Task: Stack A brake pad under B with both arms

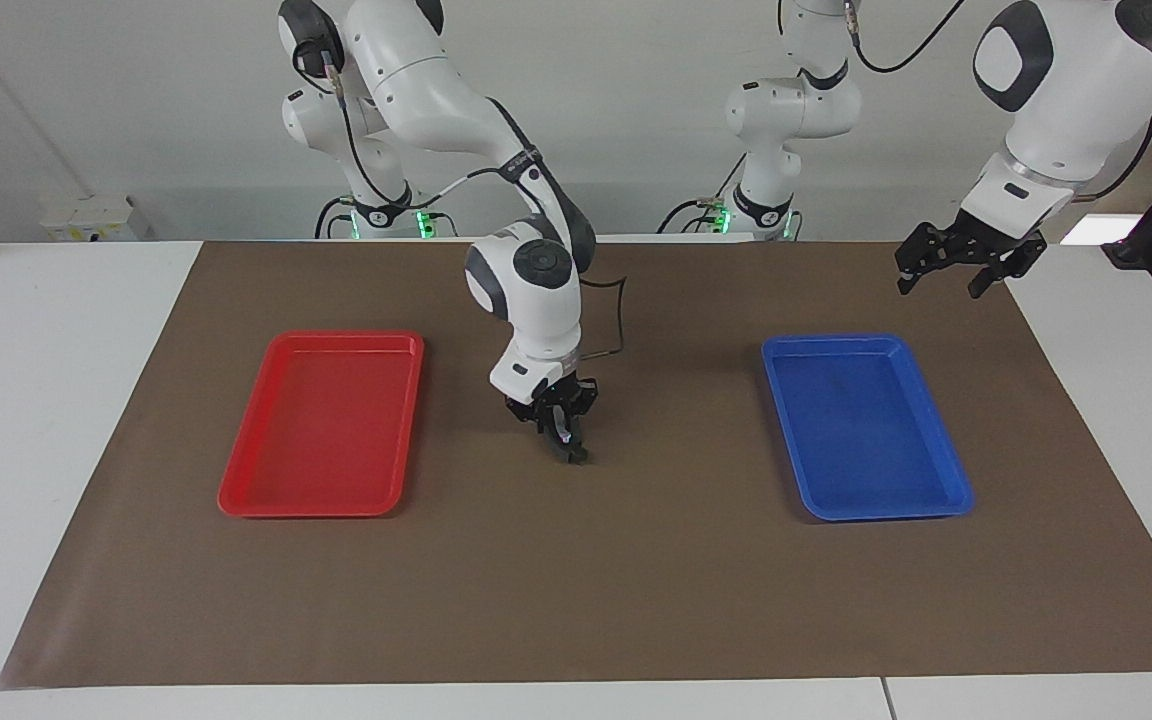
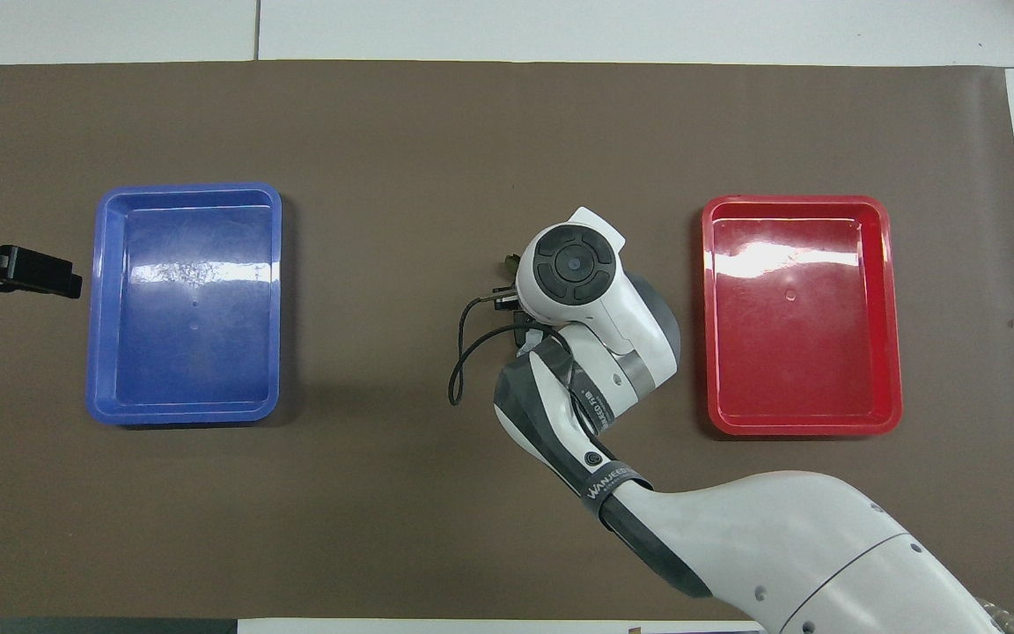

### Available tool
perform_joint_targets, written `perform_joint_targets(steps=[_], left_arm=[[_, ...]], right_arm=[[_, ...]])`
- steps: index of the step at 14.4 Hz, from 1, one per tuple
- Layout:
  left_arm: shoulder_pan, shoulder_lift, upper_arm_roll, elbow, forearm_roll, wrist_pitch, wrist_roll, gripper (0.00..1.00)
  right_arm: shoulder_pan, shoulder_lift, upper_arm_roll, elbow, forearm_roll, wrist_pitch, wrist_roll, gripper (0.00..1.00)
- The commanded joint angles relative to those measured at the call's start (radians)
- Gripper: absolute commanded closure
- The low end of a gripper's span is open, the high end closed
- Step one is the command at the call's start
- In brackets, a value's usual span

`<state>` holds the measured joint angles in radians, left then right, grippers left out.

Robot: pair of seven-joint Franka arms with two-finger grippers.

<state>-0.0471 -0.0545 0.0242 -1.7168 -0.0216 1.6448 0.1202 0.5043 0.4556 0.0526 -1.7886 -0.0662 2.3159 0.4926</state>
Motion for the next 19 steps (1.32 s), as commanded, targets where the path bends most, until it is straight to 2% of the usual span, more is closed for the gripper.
perform_joint_targets(steps=[1,10,11,12,13,14,15,19], left_arm=[[-0.004,-0.031,0.005,-0.027,-0.011,-0.010,-0.013,0.01],[0.006,-0.030,0.005,-0.026,-0.009,-0.005,-0.011,0.01],[0.006,-0.030,0.005,-0.024,-0.009,-0.005,-0.013,0.01],[0.007,-0.030,0.005,-0.026,-0.009,-0.007,-0.011,0.01],[0.007,-0.031,0.005,-0.026,-0.009,-0.008,-0.013,0.01],[0.007,-0.030,0.005,-0.024,-0.009,-0.007,-0.013,0.01],[0.006,-0.030,0.005,-0.026,-0.009,-0.007,-0.011,0.01],[0.007,-0.030,0.005,-0.024,-0.009,-0.007,-0.013,0.01]], right_arm=[[-0.004,-0.012,0.004,-0.018,-0.012,0.022,-0.025,1.00],[0.010,-0.012,0.004,-0.018,-0.006,0.033,-0.026,0.98],[0.010,-0.012,0.004,-0.018,-0.006,0.033,-0.026,0.94],[0.010,-0.012,0.004,-0.021,-0.006,0.033,-0.026,0.83],[0.010,-0.014,0.004,-0.032,-0.006,0.037,-0.026,0.54],[0.010,-0.017,0.004,-0.046,-0.006,0.057,-0.019,0.06],[0.011,-0.018,0.004,-0.061,-0.006,0.085,-0.017,0.00],[0.011,-0.038,0.000,-0.045,-0.006,0.024,-0.008,0.00]])
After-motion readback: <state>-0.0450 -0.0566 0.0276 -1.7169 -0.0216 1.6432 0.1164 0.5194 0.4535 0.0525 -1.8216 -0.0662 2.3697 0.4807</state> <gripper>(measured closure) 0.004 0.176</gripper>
